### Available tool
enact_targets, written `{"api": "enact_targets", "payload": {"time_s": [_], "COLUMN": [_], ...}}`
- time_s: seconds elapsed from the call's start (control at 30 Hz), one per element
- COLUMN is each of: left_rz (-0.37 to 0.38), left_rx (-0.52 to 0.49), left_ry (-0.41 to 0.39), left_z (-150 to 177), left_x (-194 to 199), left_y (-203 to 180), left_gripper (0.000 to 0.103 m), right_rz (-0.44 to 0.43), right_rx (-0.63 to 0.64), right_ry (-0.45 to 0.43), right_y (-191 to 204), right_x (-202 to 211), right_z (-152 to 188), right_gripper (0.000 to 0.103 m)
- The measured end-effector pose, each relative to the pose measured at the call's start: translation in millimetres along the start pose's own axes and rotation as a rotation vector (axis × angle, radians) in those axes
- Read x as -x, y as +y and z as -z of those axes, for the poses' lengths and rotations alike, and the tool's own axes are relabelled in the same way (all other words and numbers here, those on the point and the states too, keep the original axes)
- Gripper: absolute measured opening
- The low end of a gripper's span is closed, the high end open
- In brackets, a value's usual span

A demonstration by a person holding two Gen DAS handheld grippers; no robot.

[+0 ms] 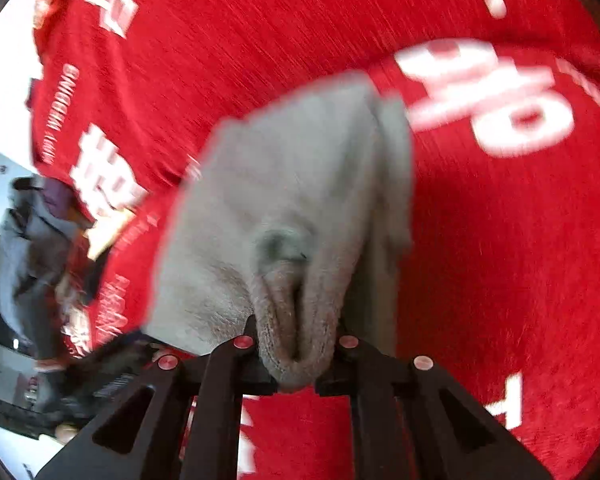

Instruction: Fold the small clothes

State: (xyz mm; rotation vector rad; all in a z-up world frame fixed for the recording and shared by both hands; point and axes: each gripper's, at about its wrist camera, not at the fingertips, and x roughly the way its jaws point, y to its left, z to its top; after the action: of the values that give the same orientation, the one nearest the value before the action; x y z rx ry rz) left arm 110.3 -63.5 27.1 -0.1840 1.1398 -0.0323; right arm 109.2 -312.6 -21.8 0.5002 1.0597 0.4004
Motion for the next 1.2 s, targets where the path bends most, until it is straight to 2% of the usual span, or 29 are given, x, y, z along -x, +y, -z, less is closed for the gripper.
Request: {"api": "enact_targets", "payload": {"time_s": [0.03, 0.1, 0.13, 0.17, 0.2, 0.23, 0.27, 0.3, 0.37, 0.47, 0.57, 0.63, 0.67, 0.7, 0.73, 0.77, 0.83, 0.9, 0.93, 0.97, 1.0, 1.07, 1.13, 1.2], "left_rz": [-0.004, -0.014, -0.01, -0.004, 0.02, 0.036, 0.045, 0.041, 0.047, 0.087, 0.091, 0.061, 0.049, 0.032, 0.01, -0.013, 0.002, -0.005, -0.045, -0.064, -0.06, -0.016, 0.045, 0.125], "left_rx": [-0.007, -0.022, -0.031, -0.037, -0.049, -0.057, -0.059, -0.046, -0.021, -0.031, -0.052, -0.083, -0.098, -0.121, -0.141, -0.181, -0.255, -0.304, -0.334, -0.351, -0.347, -0.32, -0.274, -0.202], "left_ry": [0.005, -0.003, 0.004, 0.007, -0.001, -0.014, -0.036, -0.076, -0.152, -0.118, -0.097, -0.074, -0.049, -0.019, -0.023, -0.034, -0.031, -0.012, -0.018, -0.038, -0.043, -0.013, 0.0, -0.027], "left_z": [3, 5, 5, 4, 3, 2, -1, -4, -12, -27, -39, -46, -48, -47, -44, -38, -26, -15, -10, -7, -7, -11, -19, -31], "left_x": [-2, 3, 8, 15, 27, 34, 44, 52, 64, 57, 41, 22, 11, -2, -6, -9, -12, -21, -26, -27, -26, -21, -8, 14], "left_y": [-1, -3, -4, -6, -7, -8, -9, -11, -15, -33, -51, -71, -77, -87, -93, -101, -114, -125, -131, -134, -133, -124, -111, -92], "left_gripper": [0.054, 0.056, 0.056, 0.056, 0.056, 0.062, 0.09, 0.102, 0.103, 0.103, 0.103, 0.103, 0.103, 0.103, 0.103, 0.103, 0.103, 0.103, 0.103, 0.103, 0.103, 0.103, 0.103, 0.103], "right_rz": [-0.043, -0.101, -0.088, -0.073, -0.055, -0.032, -0.015, 0.001, 0.017, 0.03, 0.055, 0.087, 0.092, 0.109, 0.113, 0.096, 0.088, 0.098, 0.115, 0.109, 0.091, 0.081, 0.116, 0.136], "right_rx": [-0.054, -0.098, -0.089, -0.071, -0.038, -0.007, 0.006, 0.016, 0.031, 0.033, 0.028, 0.044, 0.06, 0.081, 0.12, 0.17, 0.186, 0.136, 0.107, 0.097, 0.093, 0.061, 0.066, 0.124], "right_ry": [0.007, -0.002, -0.008, -0.018, -0.043, -0.081, -0.115, -0.156, -0.185, -0.134, -0.074, -0.019, 0.021, 0.045, 0.019, -0.032, -0.096, -0.072, -0.036, -0.021, -0.036, -0.029, -0.064, -0.116], "right_y": [-13, -23, -22, -22, -19, -16, -15, -14, -11, -5, -3, -5, -6, -5, 0, 5, 0, -18, -31, -37, -40, -44, -40, -28], "right_x": [-5, 5, 13, 20, 31, 44, 53, 61, 64, 42, 3, -26, -36, -43, -39, -27, -14, -21, -32, -38, -36, -27, -6, 16], "right_z": [3, 1, -3, -6, -10, -17, -22, -30, -52, -88, -115, -128, -131, -133, -133, -133, -133, -134, -133, -132, -130, -130, -126, -117], "right_gripper": [0.012, 0.029, 0.034, 0.043, 0.058, 0.067, 0.078, 0.08, 0.08, 0.08, 0.078, 0.047, 0.022, 0.021, 0.02, 0.019, 0.018, 0.019, 0.019, 0.021, 0.029, 0.045, 0.047, 0.049]}}
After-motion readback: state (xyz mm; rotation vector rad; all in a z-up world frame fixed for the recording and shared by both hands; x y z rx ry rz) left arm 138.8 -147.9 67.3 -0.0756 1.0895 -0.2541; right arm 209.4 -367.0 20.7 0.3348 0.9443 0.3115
